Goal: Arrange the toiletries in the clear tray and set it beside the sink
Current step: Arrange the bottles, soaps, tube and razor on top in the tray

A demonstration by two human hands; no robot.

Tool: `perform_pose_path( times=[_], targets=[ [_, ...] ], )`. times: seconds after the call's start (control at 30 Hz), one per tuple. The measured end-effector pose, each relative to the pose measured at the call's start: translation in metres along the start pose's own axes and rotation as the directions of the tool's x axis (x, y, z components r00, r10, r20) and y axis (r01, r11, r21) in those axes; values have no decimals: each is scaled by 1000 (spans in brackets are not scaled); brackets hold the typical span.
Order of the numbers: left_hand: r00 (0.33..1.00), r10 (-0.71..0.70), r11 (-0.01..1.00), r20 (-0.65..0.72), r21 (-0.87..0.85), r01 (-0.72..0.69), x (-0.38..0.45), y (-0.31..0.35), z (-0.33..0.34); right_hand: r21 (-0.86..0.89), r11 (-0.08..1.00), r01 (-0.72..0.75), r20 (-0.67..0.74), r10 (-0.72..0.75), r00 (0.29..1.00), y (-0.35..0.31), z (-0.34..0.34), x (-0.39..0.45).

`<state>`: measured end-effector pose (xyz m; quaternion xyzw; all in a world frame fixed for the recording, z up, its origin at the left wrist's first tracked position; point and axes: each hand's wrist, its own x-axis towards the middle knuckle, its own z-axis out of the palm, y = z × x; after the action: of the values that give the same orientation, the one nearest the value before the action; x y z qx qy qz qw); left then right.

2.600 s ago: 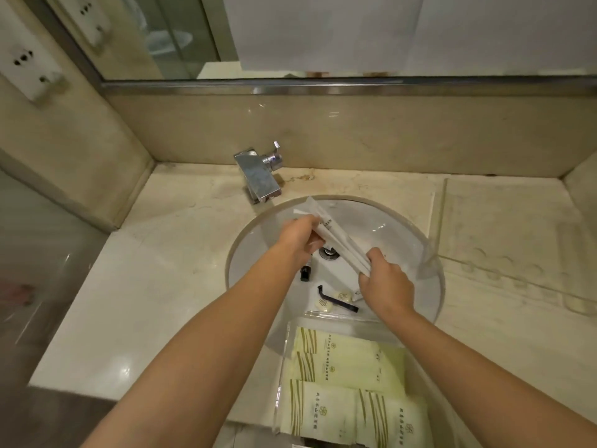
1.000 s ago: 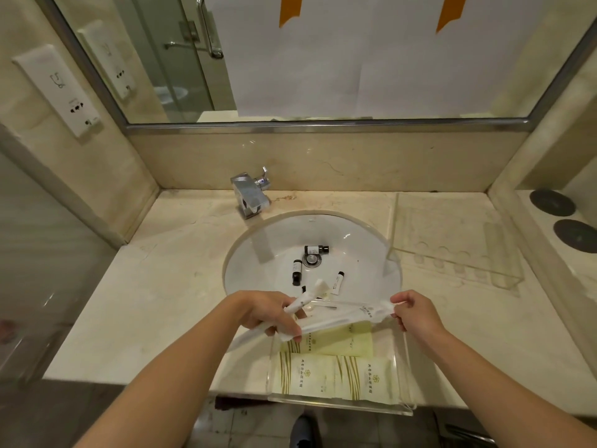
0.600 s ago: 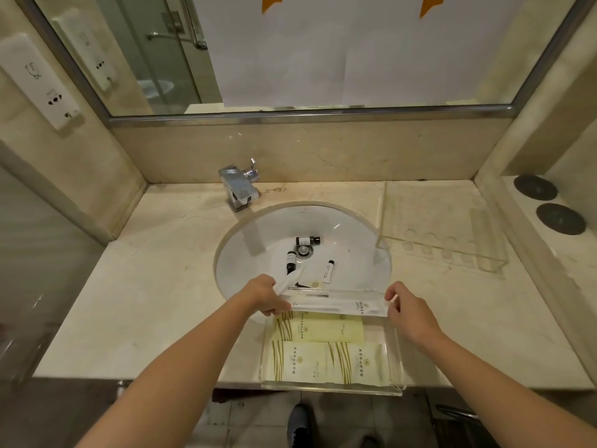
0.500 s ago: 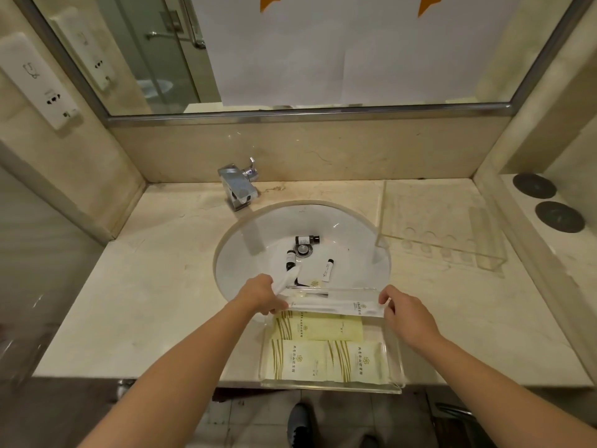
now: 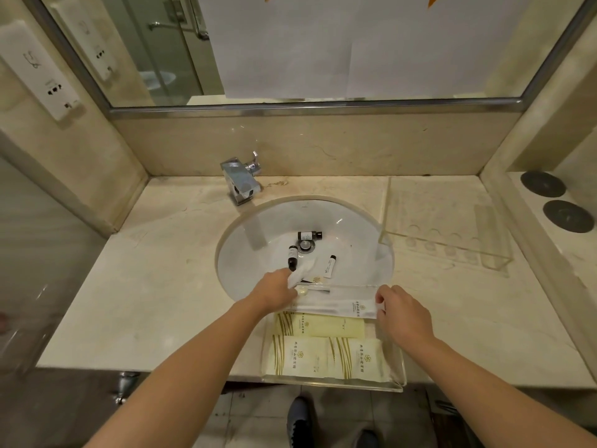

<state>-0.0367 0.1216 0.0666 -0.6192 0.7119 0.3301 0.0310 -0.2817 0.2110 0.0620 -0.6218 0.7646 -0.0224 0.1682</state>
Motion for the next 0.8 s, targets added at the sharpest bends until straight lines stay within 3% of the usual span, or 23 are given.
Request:
perform_pose_path(
  times=[0.13, 0.23, 0.43, 0.57, 0.8],
  targets=[
    [966, 114, 992, 233, -81, -98, -3, 14, -5, 211, 974, 76, 6, -79, 997, -14, -6, 7],
    [911, 106, 991, 398, -118, -64, -4, 23, -4, 377, 902, 210, 27, -237, 971, -26, -10, 12],
    [849, 135, 989, 512, -118, -86, -5, 35, -5, 348, 877, 332, 8, -357, 934, -31, -11, 18],
    [859, 159, 986, 486, -115, -117, -4, 29, -8, 407, 890, 205, 155, -289, 945, -19, -12, 21],
    [914, 107, 990, 391, 46, -136, -6, 2, -14, 417, 907, -64, 387, -114, 915, 13, -21, 27]
  ],
)
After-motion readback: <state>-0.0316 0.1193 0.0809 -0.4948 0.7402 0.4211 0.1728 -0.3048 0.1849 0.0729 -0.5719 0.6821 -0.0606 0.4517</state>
